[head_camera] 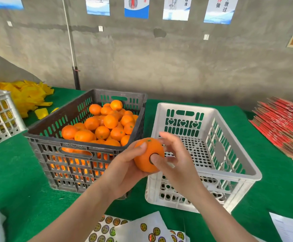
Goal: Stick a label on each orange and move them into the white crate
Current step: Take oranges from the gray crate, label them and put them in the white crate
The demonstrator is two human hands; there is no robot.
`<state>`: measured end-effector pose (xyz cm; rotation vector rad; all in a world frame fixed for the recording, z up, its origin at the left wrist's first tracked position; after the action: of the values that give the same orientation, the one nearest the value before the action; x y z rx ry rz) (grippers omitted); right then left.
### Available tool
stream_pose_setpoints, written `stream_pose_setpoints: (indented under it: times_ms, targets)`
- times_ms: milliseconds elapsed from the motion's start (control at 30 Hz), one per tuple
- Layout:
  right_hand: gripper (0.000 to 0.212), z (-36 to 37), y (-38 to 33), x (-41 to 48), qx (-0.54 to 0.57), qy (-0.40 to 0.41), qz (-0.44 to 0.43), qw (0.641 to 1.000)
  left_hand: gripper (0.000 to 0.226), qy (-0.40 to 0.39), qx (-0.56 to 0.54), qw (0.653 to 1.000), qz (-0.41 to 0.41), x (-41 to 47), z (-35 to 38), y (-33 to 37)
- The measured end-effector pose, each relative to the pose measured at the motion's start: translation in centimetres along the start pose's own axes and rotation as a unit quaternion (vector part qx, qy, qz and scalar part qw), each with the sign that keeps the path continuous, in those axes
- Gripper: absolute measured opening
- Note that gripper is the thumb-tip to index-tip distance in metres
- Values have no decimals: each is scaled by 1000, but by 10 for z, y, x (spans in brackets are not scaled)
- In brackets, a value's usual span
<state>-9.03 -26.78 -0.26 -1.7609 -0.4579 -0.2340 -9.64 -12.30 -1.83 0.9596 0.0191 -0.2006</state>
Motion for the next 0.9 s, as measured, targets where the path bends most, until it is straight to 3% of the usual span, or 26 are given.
stream_pose_setpoints:
  times_ms: [100, 200, 267, 333, 400, 467, 533, 600, 667, 733, 800, 833, 900]
  targets:
    - [80, 16, -7, 13, -59, -11, -40, 997, 44, -8, 41, 999, 17, 13, 2, 17]
    - [71, 14, -7, 56, -122, 73, -54, 988, 67, 30, 182, 982, 37, 34, 2, 47]
    - [72, 1, 11, 97, -166, 113, 3, 980, 64, 119, 305, 936, 128, 57, -12, 76]
    - [75, -17, 46, 130, -260, 64, 135, 954, 41, 213, 321, 903, 190, 75, -36, 104]
    - [74, -26, 89, 142, -416, -84, 241, 873, 30, 240, 321, 898, 179, 91, -64, 124]
    - [61, -29, 129, 135, -547, -227, 275, 757, 26, 241, 374, 883, 148, 104, -88, 132]
    - [35, -32, 157, 125, -617, -293, 287, 671, 24, 224, 444, 858, 129, 115, -103, 133]
    - [25, -38, 167, 115, -649, -299, 300, 632, 24, 187, 517, 828, 111, 129, -113, 128]
    - [46, -42, 176, 115, -633, -275, 320, 649, 22, 116, 631, 762, 89, 142, -120, 121]
    - [65, -39, 177, 118, -599, -238, 323, 693, 20, 20, 770, 636, 41, 156, -127, 109]
    - [67, -31, 173, 125, -564, -188, 278, 755, 46, -52, 866, 498, -2, 172, -135, 95]
    - [63, -26, 168, 130, -552, -149, 238, 785, 54, -70, 882, 466, -10, 182, -138, 89]
    - [53, -17, 153, 137, -527, -43, 148, 836, 56, -70, 877, 475, 26, 201, -139, 84]
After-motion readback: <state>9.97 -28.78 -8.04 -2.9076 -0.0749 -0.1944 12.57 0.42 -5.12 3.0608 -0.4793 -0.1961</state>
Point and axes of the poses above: each hand's wrist, its own x-axis towards the middle knuckle, its own z-axis out of the palm, y = z × x, the point moved 2 cm from there along x, towards the middle knuckle, and after that the axes turned 9 degrees about y, right-handed, at the moved point
